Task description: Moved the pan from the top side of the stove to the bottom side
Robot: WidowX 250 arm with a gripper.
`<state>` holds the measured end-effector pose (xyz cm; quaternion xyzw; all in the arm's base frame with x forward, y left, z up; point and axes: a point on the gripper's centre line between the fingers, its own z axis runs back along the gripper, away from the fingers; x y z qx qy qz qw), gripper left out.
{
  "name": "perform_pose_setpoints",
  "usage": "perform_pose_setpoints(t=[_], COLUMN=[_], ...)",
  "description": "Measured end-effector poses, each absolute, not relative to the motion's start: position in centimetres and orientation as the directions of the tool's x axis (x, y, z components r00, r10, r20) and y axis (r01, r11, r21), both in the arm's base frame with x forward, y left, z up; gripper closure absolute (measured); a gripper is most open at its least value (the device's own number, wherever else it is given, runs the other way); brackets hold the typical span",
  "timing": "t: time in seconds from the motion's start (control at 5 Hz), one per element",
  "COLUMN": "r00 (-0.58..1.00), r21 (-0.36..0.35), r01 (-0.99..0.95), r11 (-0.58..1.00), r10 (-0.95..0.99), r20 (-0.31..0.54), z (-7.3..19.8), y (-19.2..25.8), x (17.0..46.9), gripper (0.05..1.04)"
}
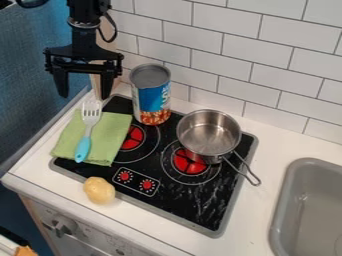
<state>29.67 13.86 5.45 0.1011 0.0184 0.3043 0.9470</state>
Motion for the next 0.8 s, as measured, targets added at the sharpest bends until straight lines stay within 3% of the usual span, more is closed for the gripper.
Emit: perform_pose_setpoints(t=[0.4,0.8], r00=[0.834,0.879], r21=[0.221,0.189], r01=[-0.537,-0.473], r11=[0.814,0.86], r10=[0.551,0.474], r20=[-0.005,0.045], z=[4.1,4.6], y=[11.6,7.1], x=[30.0,31.3], gripper=[0.083,0.083])
